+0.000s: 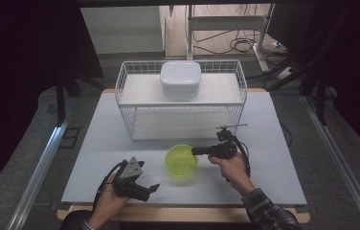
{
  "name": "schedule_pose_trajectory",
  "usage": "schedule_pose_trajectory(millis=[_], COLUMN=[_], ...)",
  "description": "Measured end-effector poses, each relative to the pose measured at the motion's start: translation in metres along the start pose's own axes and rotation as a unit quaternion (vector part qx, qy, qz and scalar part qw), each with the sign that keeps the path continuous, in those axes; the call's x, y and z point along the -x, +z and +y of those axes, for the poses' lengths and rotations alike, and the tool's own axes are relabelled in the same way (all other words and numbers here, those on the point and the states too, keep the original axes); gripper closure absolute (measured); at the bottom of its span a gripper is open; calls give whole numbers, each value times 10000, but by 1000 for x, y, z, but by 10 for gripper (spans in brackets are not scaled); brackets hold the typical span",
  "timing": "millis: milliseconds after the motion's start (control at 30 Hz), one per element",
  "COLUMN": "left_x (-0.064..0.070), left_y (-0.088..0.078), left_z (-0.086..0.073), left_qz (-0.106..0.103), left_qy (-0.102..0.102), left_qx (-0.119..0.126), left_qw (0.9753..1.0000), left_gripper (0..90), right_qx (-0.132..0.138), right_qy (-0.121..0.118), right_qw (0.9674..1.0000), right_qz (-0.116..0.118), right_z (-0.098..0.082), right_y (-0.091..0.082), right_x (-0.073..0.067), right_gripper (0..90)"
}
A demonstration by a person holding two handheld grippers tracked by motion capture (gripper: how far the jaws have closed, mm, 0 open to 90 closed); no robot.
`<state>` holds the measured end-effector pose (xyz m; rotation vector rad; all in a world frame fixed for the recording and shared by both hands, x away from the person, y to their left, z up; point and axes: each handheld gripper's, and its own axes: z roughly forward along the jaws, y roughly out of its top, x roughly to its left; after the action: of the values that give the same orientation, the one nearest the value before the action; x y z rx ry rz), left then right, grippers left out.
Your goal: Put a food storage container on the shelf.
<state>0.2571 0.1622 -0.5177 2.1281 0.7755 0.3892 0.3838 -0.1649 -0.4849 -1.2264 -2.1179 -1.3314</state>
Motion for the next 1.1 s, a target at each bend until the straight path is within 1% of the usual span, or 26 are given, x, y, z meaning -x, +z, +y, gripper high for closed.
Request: schedule_pose_trajectory(millis=[167, 233, 267, 300, 333, 400, 433, 467, 533, 567, 600, 667, 700, 767, 900, 933, 967, 1033, 1067, 1100], left_x=[0, 0, 0, 0, 0, 0, 0, 0, 0, 0, 0, 0, 0, 0, 0, 0, 0, 0, 0, 0], left_y=[0, 0, 0, 0, 0, 1, 1, 1, 1, 1, 1, 1, 1, 1, 1, 1, 1, 1, 1, 1], left_z=[0, 0, 0, 0, 0, 0, 0, 0, 0, 0, 0, 0, 0, 0, 0, 0, 0, 0, 0, 0], left_qz=[-1, -2, -3, -4, -8, -10, -13, -14, -14, -12, -13, -14, -13, -19, -17, -19, -20, -20, -21, -21], left_qy=[24, 28, 31, 35, 37, 37, 37, 38, 38, 36, 35, 34, 36, 46, 59, 54, 47, 46, 51, 57], left_qx=[-23, -25, -26, -28, -31, -37, -38, -38, -39, -38, -36, -35, -38, -44, -48, -45, -43, -50, -48, -45], left_qw=[10000, 10000, 10000, 10000, 10000, 10000, 10000, 10000, 10000, 10000, 10000, 10000, 10000, 10000, 10000, 10000, 10000, 10000, 10000, 10000], left_gripper=[43, 43, 43, 43, 43, 43, 43, 43, 43, 43, 43, 43, 43, 43, 43, 43, 43, 43, 43, 43], right_qx=[30, 42, 53, 57, 56, 43, 24, 12, 22, 27, 16, 16, 15, 7, -23, -60, -49, -61, -96, -107], right_qy=[-91, -198, -280, -331, -355, -318, -355, -340, -227, -217, -225, -172, -147, -180, -96, -60, 21, 143, 209, 239], right_qw=[9999, 9996, 9988, 9982, 9977, 9968, 9959, 9956, 9964, 9963, 9961, 9965, 9967, 9963, 9967, 9969, 9975, 9982, 9983, 9986], right_qz=[-90, -181, -393, -503, -579, -728, -834, -878, -822, -826, -852, -817, -802, -842, -809, -788, -707, -571, -533, -459], right_z=[1, 3, 4, 4, 5, 6, 7, 7, 8, 8, 8, 6, 6, 5, 5, 5, 5, 5, 5, 5], right_y=[0, 2, 3, 4, 5, 8, 10, 11, 11, 11, 11, 10, 9, 8, 9, 11, 11, 11, 11, 11], right_x=[0, 1, 1, 2, 5, 9, 12, 15, 19, 20, 20, 20, 19, 18, 20, 20, 22, 23, 23, 22], right_gripper=[835, 822, 810, 802, 793, 776, 770, 762, 753, 745, 724, 681, 677, 669, 662, 669, 688, 737, 781, 802])
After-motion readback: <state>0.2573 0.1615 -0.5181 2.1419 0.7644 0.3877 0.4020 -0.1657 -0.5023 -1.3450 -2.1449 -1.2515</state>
